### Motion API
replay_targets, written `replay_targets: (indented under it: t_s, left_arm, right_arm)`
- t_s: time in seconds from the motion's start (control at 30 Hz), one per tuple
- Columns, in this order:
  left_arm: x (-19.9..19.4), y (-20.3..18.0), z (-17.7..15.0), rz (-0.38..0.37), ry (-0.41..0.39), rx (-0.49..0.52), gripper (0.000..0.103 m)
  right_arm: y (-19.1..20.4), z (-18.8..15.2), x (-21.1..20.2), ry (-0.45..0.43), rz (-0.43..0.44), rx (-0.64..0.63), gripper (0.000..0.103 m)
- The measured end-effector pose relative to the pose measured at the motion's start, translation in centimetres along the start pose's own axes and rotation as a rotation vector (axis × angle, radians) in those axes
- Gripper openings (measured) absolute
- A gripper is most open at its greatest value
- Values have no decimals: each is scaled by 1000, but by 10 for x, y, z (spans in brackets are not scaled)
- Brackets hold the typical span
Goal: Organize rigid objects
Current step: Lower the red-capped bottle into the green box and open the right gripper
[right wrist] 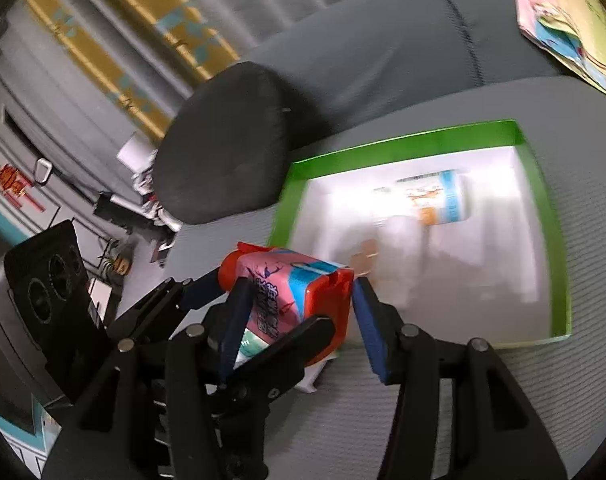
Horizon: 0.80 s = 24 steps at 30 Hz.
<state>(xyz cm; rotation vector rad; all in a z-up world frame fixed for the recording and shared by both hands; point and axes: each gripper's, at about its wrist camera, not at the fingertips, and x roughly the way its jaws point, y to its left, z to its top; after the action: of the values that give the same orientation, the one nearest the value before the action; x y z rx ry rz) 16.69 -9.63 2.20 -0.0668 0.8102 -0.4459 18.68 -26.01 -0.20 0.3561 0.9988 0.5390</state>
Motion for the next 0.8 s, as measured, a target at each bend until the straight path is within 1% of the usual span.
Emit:
replay_targets:
  t_s: [0.17, 0.23, 0.27, 0.33, 0.37, 0.4, 0.43, 0.47, 0.5, 0.53, 0.6, 0.67, 0.8]
  left_arm:
    - [40, -10, 2, -21, 60, -11, 86]
    - [48, -13, -1, -25, 77, -9, 86]
    - [52, -16, -2, -22, 85, -6, 86]
    - [56, -19, -2, -12, 98, -2, 88]
    - [56, -20, -2, 5, 101, 2, 93]
    - [56, -21, -2, 23, 97, 9, 98]
    - [54, -22, -2, 49, 87, 19, 100]
    - [50, -23, -3, 75, 74, 28, 102]
    - [45, -23, -4, 98, 60, 33, 102]
    - [42, -22, -4, 112, 52, 35, 102]
    - [33, -20, -5, 148, 31, 39, 102]
    - [21, -19, -8, 197, -1, 43, 102]
    - [3, -14, -12, 237, -36, 26, 102]
  right_arm:
    - [-31, 6, 10, 21, -38, 38, 56]
    - [-40, 6, 15, 31, -56, 56, 60]
    - [-44, 6, 17, 34, -68, 62, 59]
    - [-47, 5, 18, 29, -80, 68, 65]
    - [-49, 5, 17, 22, -92, 71, 68]
    - [-51, 5, 15, 13, -105, 74, 75]
    - [-53, 5, 12, 4, -112, 79, 80]
    - [-56, 6, 8, -6, -113, 82, 80]
    - [-57, 7, 5, -13, -111, 82, 83]
    - [-56, 6, -1, -25, -123, 76, 91]
    - [-53, 7, -9, -50, -137, 62, 98]
    - [-49, 9, -18, -67, -145, 45, 101]
    - [-36, 6, -34, -106, -190, -1, 102]
